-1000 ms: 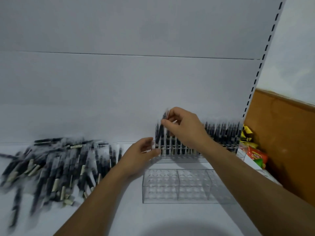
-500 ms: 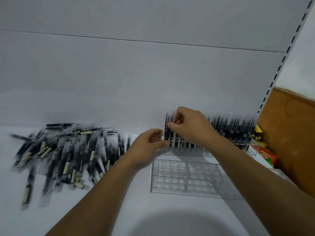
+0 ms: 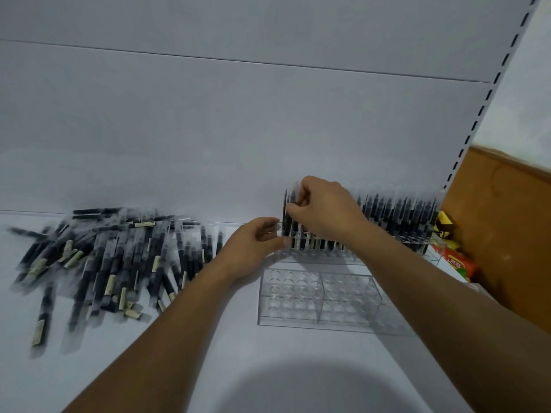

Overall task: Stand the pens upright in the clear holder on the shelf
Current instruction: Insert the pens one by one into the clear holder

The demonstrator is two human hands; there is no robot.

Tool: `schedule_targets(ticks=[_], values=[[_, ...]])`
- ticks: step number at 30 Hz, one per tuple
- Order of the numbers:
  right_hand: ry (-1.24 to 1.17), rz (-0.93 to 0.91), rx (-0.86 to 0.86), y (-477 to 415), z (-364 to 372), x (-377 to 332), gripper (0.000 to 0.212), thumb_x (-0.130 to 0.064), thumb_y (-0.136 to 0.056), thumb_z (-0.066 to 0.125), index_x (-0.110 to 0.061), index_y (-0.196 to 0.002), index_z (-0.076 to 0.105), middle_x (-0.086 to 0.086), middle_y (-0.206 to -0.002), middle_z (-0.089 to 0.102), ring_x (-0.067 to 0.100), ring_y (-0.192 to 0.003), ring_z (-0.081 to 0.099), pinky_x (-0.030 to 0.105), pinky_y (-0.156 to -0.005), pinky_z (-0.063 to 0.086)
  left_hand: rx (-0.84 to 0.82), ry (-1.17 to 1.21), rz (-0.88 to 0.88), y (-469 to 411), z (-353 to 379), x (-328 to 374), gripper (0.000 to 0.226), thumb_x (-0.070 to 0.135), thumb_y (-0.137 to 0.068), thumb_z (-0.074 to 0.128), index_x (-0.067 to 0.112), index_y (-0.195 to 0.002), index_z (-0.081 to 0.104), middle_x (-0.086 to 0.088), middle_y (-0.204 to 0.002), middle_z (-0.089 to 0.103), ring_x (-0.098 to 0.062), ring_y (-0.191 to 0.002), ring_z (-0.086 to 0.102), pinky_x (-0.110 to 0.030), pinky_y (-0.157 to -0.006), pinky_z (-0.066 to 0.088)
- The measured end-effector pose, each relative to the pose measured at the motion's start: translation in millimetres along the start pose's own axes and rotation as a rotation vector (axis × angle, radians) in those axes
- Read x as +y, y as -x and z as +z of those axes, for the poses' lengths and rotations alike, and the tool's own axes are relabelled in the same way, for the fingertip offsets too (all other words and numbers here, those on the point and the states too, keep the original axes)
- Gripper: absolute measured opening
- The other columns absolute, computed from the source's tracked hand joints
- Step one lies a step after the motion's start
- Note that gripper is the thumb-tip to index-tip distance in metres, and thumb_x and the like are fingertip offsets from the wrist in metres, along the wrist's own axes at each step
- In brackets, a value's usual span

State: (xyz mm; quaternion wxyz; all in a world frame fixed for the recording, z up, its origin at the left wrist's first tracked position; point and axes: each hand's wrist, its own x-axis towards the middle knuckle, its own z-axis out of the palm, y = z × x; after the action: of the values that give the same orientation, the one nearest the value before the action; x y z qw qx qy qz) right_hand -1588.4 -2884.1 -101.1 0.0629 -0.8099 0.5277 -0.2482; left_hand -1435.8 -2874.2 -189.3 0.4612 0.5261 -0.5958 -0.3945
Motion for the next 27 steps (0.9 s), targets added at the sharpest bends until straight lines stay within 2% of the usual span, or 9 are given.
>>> schedule_targets(ticks=[3,8,12,15,17,18,22,24,27], values=[[-0.079,0.045,0.002,0.9,0.4,0.6,0.024,-0.033,-0.089,0.062,-0.027,-0.074,0.045,-0.006,-0.075,0.058,0.014,-0.069,0.055,0.029,-0.06,0.043,-0.005,-0.031,0.0,-0.9,-1.3,-0.3,0.056,0.029,-0.084,0.072,0.021,-0.135,0.051,0.008,-0.124,0.056,0.0,-0.105,0.055,-0.009,-0.077,0.045],[0.002,0.046,-0.055,3.3,9.3,3.2,0.025,-0.034,-0.091,0.06,-0.027,-0.074,0.044,-0.007,-0.076,0.057,0.016,-0.074,0.056,0.031,-0.067,0.047,-0.001,-0.037,0.0,-2.1,-0.4,-2.7,0.056,0.029,-0.082,0.074,0.02,-0.134,0.054,0.007,-0.125,0.059,-0.005,-0.112,0.057,-0.023,-0.093,0.047],[0.017,0.03,-0.063,2.6,9.7,1.1,0.023,-0.034,-0.091,0.061,-0.025,-0.076,0.046,-0.006,-0.076,0.057,0.016,-0.073,0.056,0.033,-0.069,0.049,-0.003,-0.046,-0.01,-2.3,-1.1,-2.6,0.056,0.029,-0.082,0.074,0.02,-0.134,0.054,0.008,-0.126,0.059,-0.004,-0.112,0.057,-0.016,-0.087,0.046],[0.039,0.045,-0.106,3.3,2.9,0.2,0.023,-0.039,-0.092,0.061,-0.024,-0.078,0.049,-0.004,-0.077,0.06,0.018,-0.077,0.059,0.032,-0.069,0.049,-0.033,0.069,-0.079,1.1,-0.7,0.2,0.063,0.019,-0.081,0.076,0.017,-0.138,0.049,0.004,-0.135,0.053,-0.01,-0.122,0.05,-0.029,-0.095,0.05],[0.105,0.048,-0.147,7.5,-1.4,1.9,0.027,-0.046,-0.091,0.06,-0.021,-0.082,0.056,-0.002,-0.079,0.064,0.017,-0.077,0.061,0.031,-0.07,0.05,-0.073,0.088,-0.086,7.3,0.4,5.7,0.07,0.01,-0.082,0.074,0.017,-0.144,0.041,0.003,-0.143,0.045,-0.012,-0.13,0.042,-0.023,-0.089,0.052],[0.141,0.046,-0.157,10.2,-3.0,2.9,0.031,-0.049,-0.091,0.059,-0.019,-0.084,0.06,-0.002,-0.08,0.066,0.017,-0.077,0.062,0.031,-0.07,0.051,-0.063,-0.027,-0.054,10.0,-1.1,9.0,0.071,0.01,-0.084,0.072,0.019,-0.146,0.038,0.005,-0.144,0.043,-0.012,-0.132,0.041,-0.018,-0.089,0.048],[0.186,-0.008,-0.149,20.5,-6.5,-10.2,0.027,-0.051,-0.092,0.056,-0.026,-0.083,0.062,-0.007,-0.081,0.067,0.014,-0.076,0.061,0.027,-0.065,0.045,0.082,-0.2,0.05,24.1,-17.7,29.0,0.052,0.016,-0.092,0.063,0.023,-0.14,0.045,0.006,-0.139,0.051,-0.008,-0.128,0.048,-0.029,-0.106,0.04],[0.143,-0.067,-0.179,25.7,-1.9,-31.4,0.022,-0.05,-0.092,0.054,-0.031,-0.086,0.062,-0.01,-0.086,0.067,0.013,-0.081,0.061,0.028,-0.068,0.047,0.158,-0.214,0.097,38.1,-32.8,39.5,0.042,0.016,-0.093,0.06,0.022,-0.134,0.053,0.008,-0.129,0.059,-0.006,-0.117,0.056,-0.03,-0.103,0.044],[0.04,-0.205,-0.239,37.7,14.8,-70.7,0.018,-0.047,-0.092,0.054,-0.034,-0.092,0.066,-0.011,-0.094,0.069,0.014,-0.09,0.062,0.031,-0.077,0.051,0.291,-0.263,0.151,72.5,-65.3,46.0,0.03,0.014,-0.094,0.057,0.024,-0.122,0.062,0.013,-0.113,0.067,0.002,-0.104,0.061,-0.017,-0.092,0.048]])
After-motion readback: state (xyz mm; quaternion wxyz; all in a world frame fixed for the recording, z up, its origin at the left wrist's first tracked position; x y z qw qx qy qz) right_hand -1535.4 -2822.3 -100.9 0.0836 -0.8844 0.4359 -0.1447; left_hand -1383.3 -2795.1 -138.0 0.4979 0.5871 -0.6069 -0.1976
